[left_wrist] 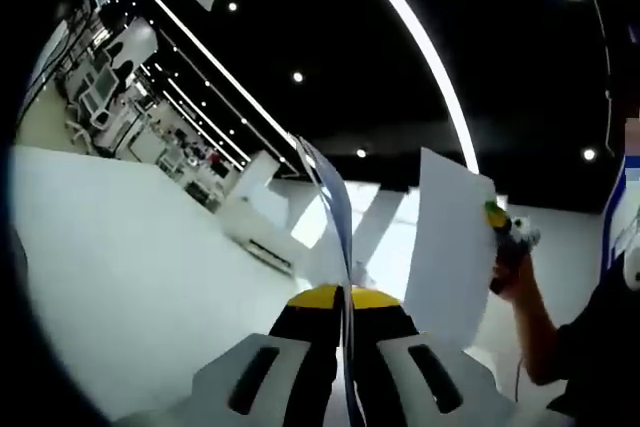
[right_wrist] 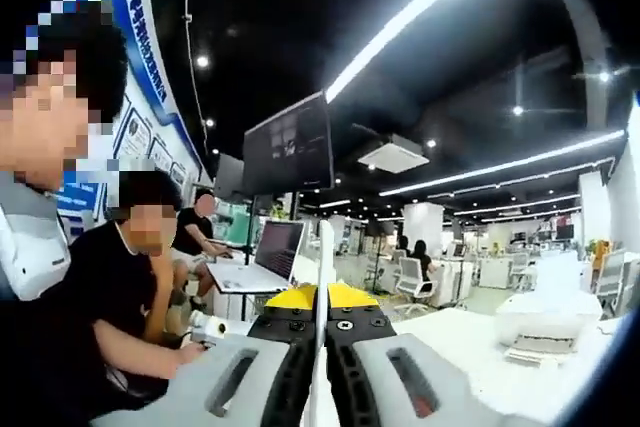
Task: Organize the stack of printing papers by aligning and flattening the scattered papers on the table
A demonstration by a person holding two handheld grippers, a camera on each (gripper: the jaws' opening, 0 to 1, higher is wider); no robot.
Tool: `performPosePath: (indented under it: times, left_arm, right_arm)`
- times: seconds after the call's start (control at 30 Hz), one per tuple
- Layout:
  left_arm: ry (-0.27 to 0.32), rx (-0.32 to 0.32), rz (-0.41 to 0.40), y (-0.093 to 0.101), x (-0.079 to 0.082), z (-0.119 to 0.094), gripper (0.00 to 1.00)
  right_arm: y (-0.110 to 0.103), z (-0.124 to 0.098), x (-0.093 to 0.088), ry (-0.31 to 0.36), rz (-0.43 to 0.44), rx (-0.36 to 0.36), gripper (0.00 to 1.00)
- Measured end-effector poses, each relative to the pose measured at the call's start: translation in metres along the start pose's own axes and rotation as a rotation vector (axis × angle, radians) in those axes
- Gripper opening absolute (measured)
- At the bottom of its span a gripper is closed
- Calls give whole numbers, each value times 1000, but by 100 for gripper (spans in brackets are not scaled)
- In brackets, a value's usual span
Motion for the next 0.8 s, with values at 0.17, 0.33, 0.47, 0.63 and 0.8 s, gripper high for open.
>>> performPosePath:
  times: [0.17,0.33,0.47,0.63,0.8]
  left_arm:
    - [-4,-6,3,2,-1,1,6]
    - [-7,-15,1,3,-2,2,6]
    - [-11,-16,4,3,-3,2,6]
    - [-11,-23,4,4,-3,3,6]
    - [-9,-36,-3,5,-3,3,6]
  right_arm:
    - [-12,-9,-8,24,96,52,0]
    - [-23,-17,-10,51,172,93,0]
    - [-33,-25,-2,87,200,129,0]
    - [-42,-29,-1,132,281,199,0]
    - [-23,-17,-31,117,403,212,0]
Point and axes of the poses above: the point that each gripper's makers call its tool centre point, and the gripper's own axes: z roughly forward along the fingers, y roughly to its right, x roughly out of its top, the point moved 3 cm from there along -z, roughly backward along the fingers, and after that the axes turned 6 degrees about -y, right-handed, at the moved point
